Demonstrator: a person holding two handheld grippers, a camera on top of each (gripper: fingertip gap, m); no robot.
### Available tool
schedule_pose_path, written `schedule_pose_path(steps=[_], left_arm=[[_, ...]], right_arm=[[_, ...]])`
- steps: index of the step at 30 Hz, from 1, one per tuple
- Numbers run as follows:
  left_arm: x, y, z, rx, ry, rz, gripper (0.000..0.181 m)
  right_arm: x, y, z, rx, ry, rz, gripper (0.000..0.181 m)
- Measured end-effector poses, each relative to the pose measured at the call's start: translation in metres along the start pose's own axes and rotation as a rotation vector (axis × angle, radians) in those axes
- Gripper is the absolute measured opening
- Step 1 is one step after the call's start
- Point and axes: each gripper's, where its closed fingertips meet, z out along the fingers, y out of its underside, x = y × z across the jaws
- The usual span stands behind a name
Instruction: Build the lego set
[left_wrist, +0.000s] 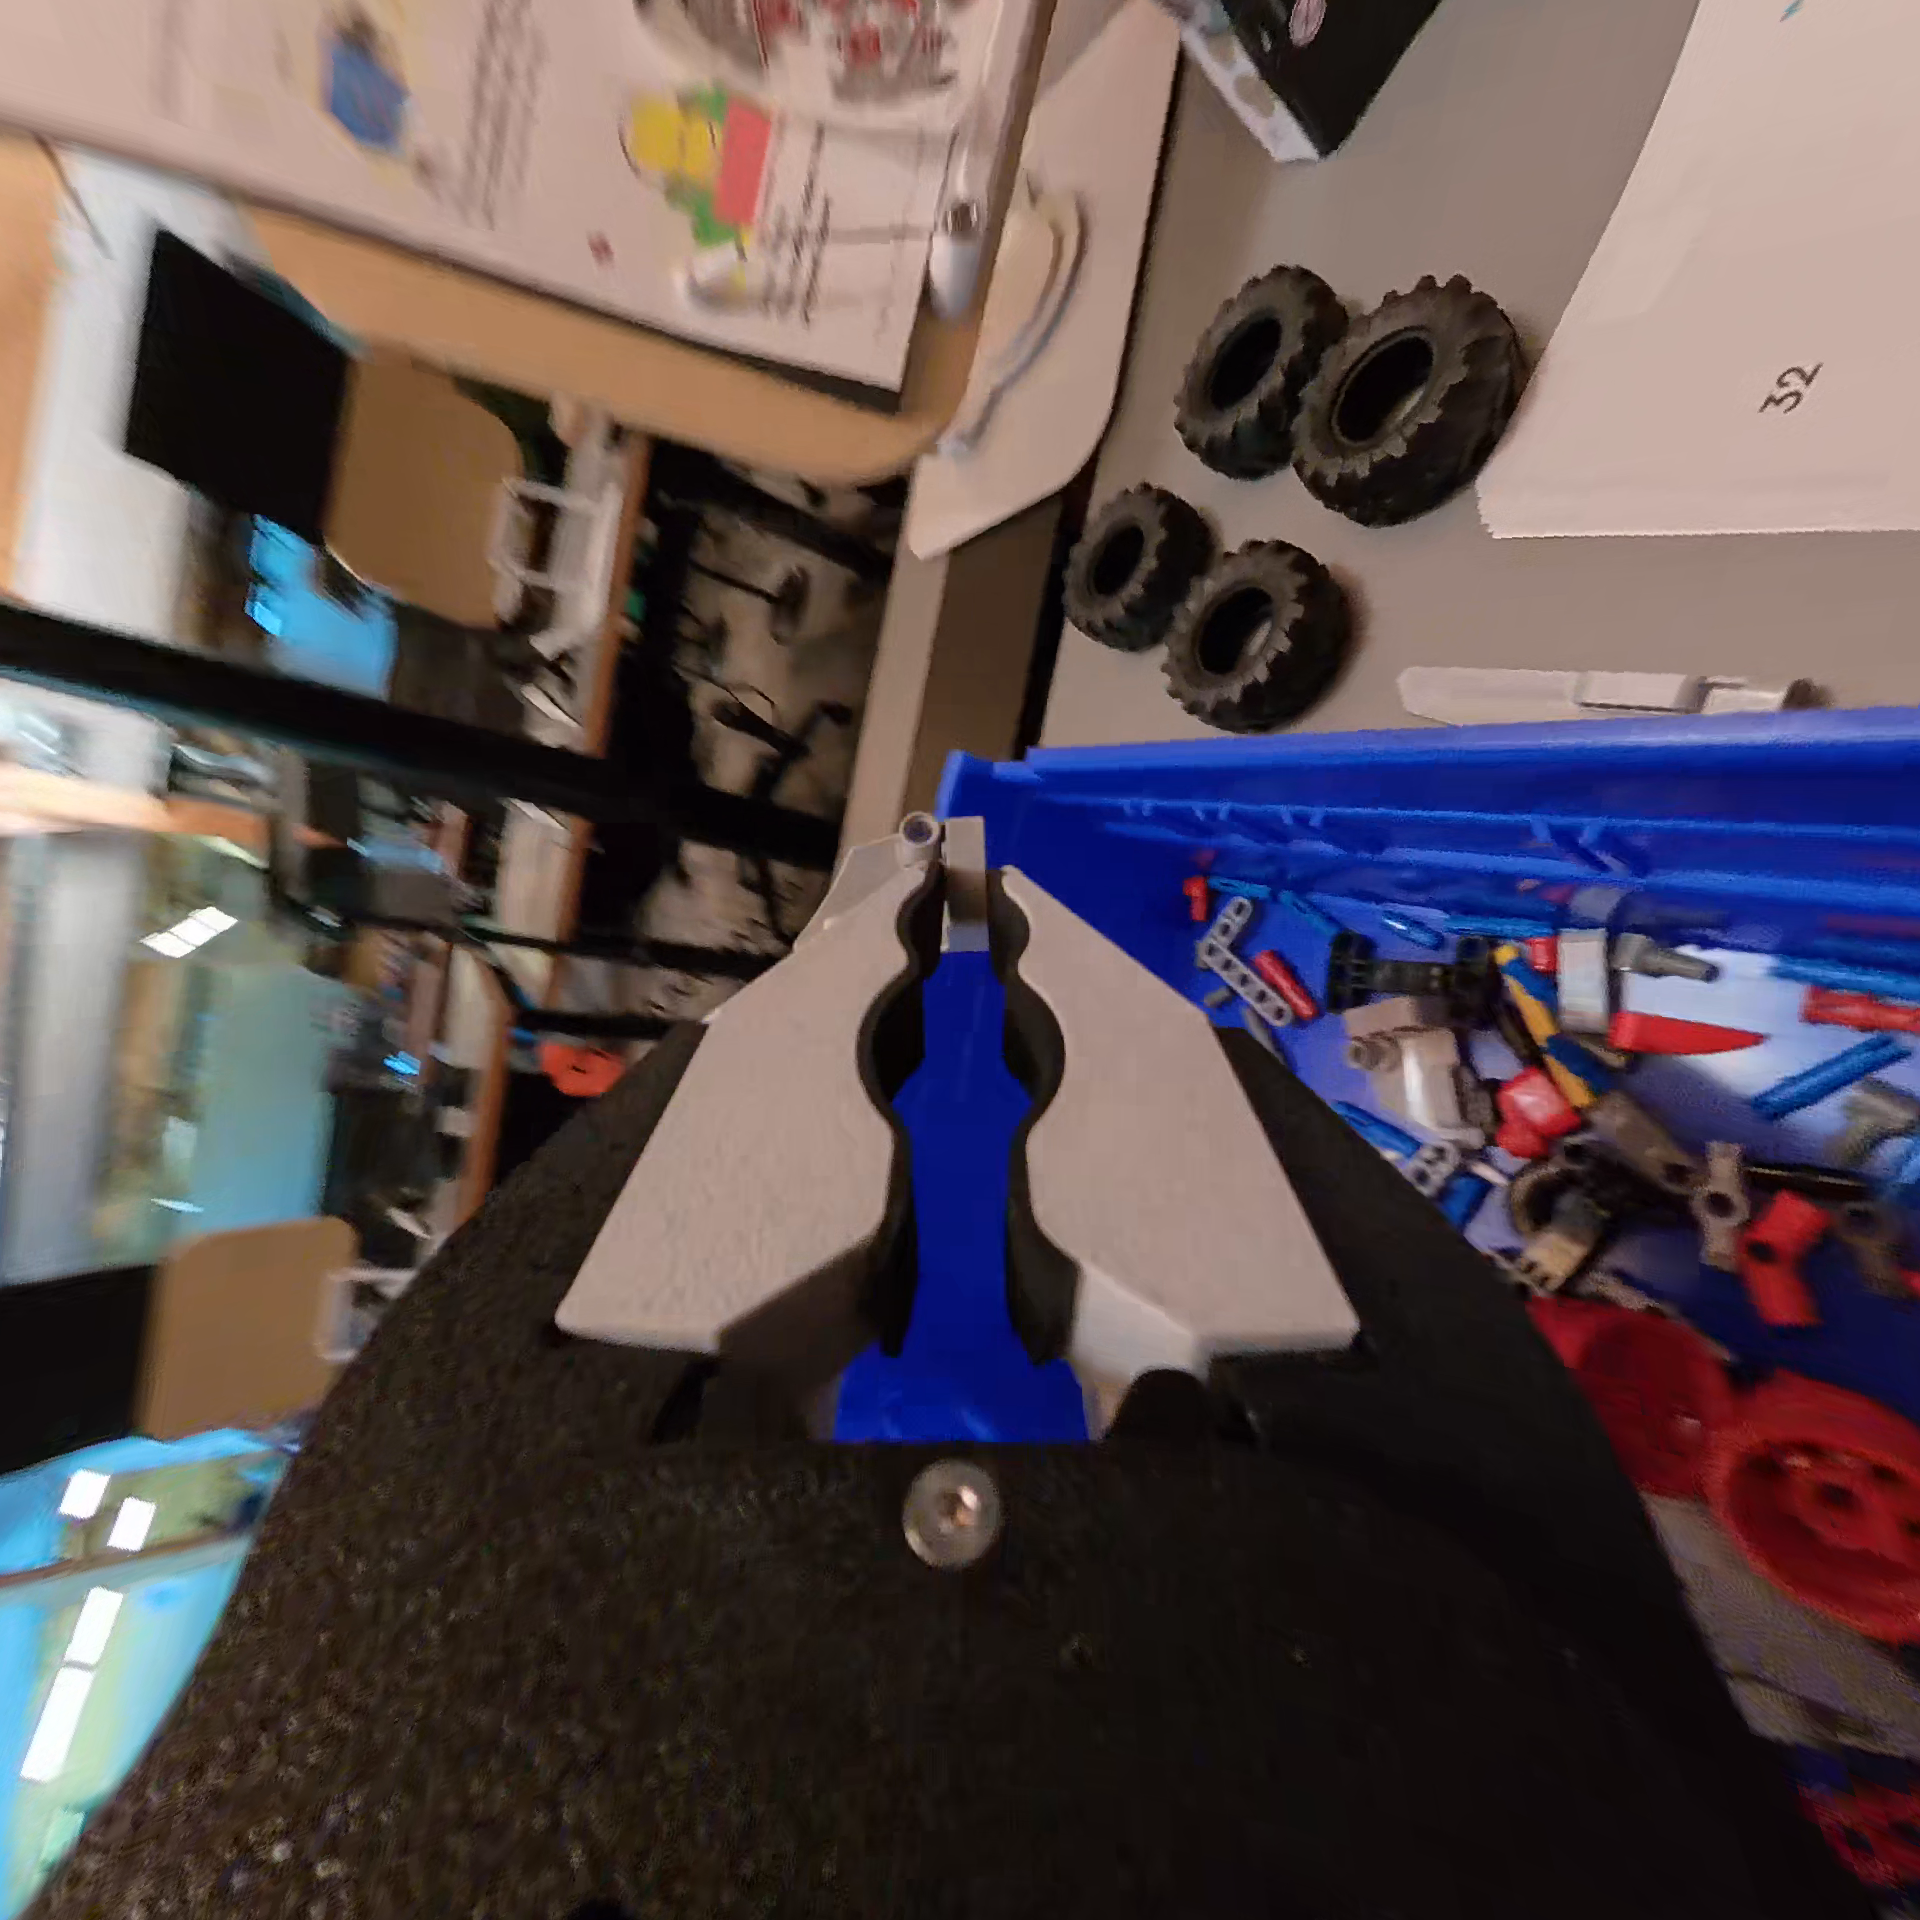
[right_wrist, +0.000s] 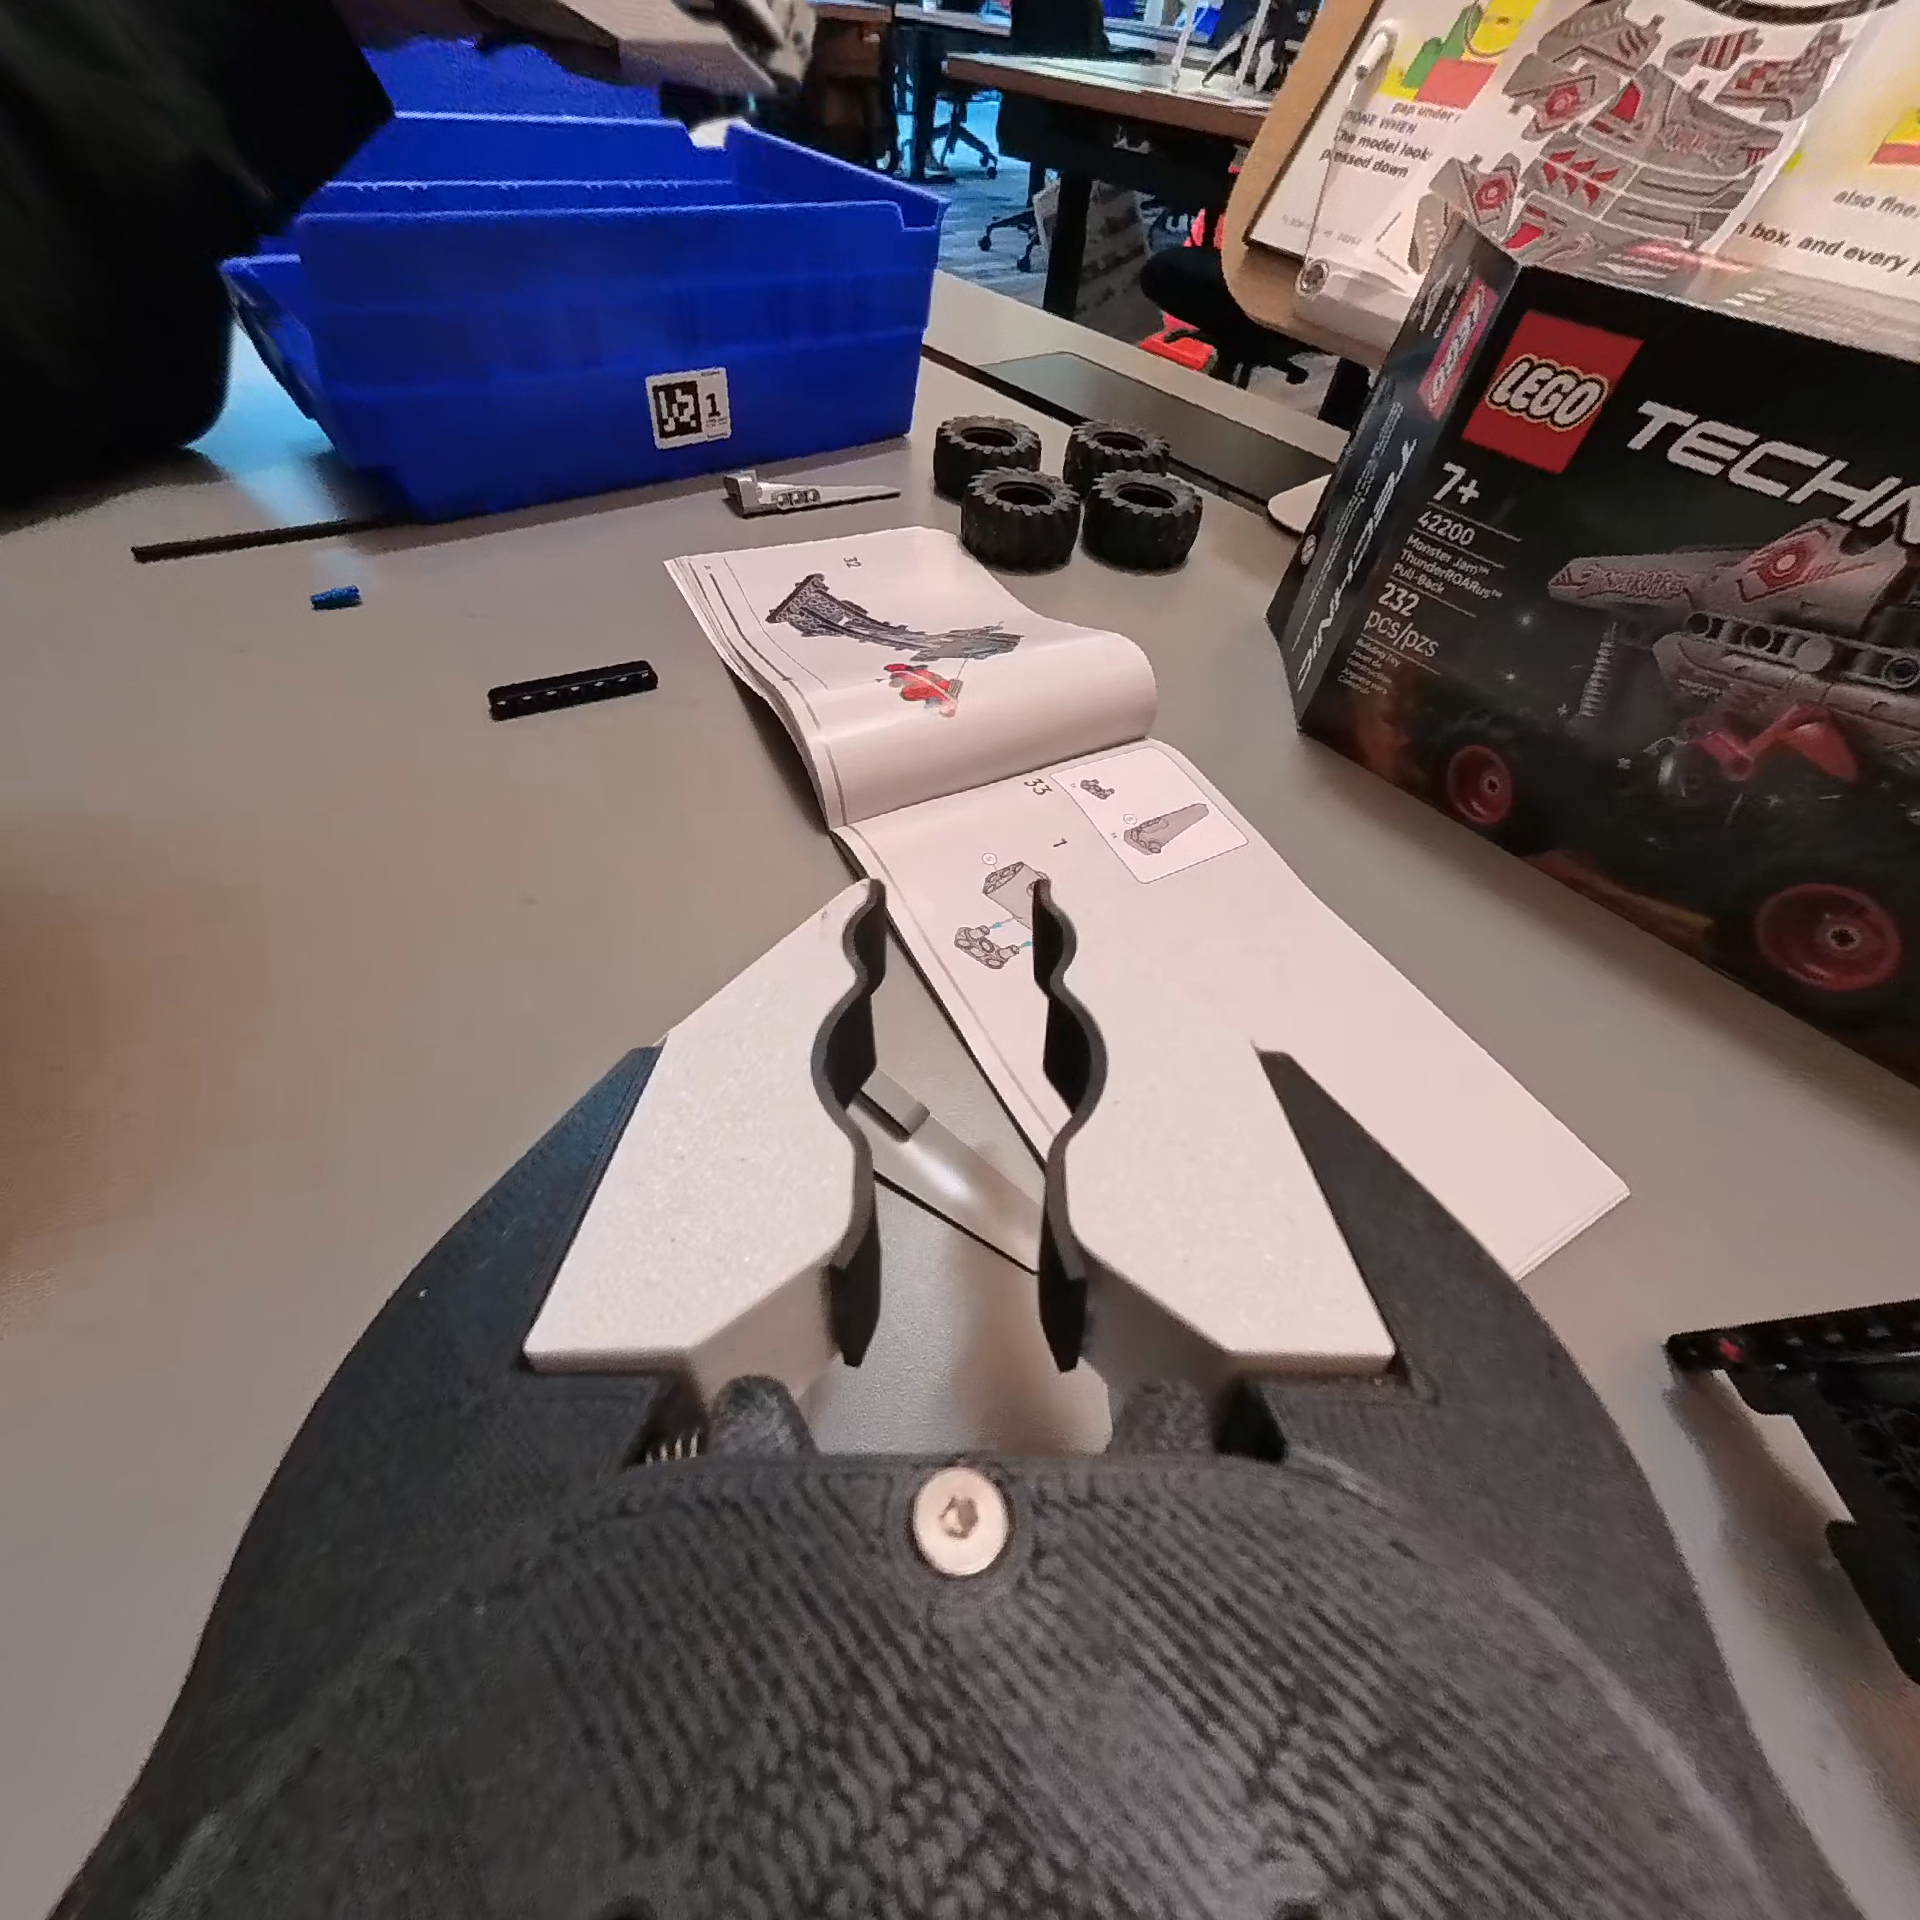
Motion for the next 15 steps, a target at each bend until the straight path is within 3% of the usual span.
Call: schedule_pose_path(steps=[5, 8, 10, 13, 15], left_arm=[[-0.013, -0.016, -0.017, 0.07, -0.091, 0.125, 0.005], [-0.009, -0.016, -0.021, 0.073, -0.054, 0.128, 0.005], [0.007, 0.001, -0.017, -0.005, 0.06, 0.069, 0.005], [0.056, 0.046, -0.016, -0.23, 0.378, -0.135, 0.005], [0.072, 0.074, -0.022, -0.375, 0.468, -0.221, 0.005]], right_arm=[[-0.001, 0.001, 0.001, -0.01, 0.0, -0.014, 0.025], [-0.001, 0.0, 0.0, -0.003, 0.001, -0.009, 0.024], [0.0, 0.0, 0.0, -0.001, -0.001, -0.005, 0.024], [-0.001, 0.0, 0.0, -0.001, 0.001, -0.009, 0.024], [-0.001, 0.001, 0.001, -0.008, 0.002, -0.012, 0.023]])
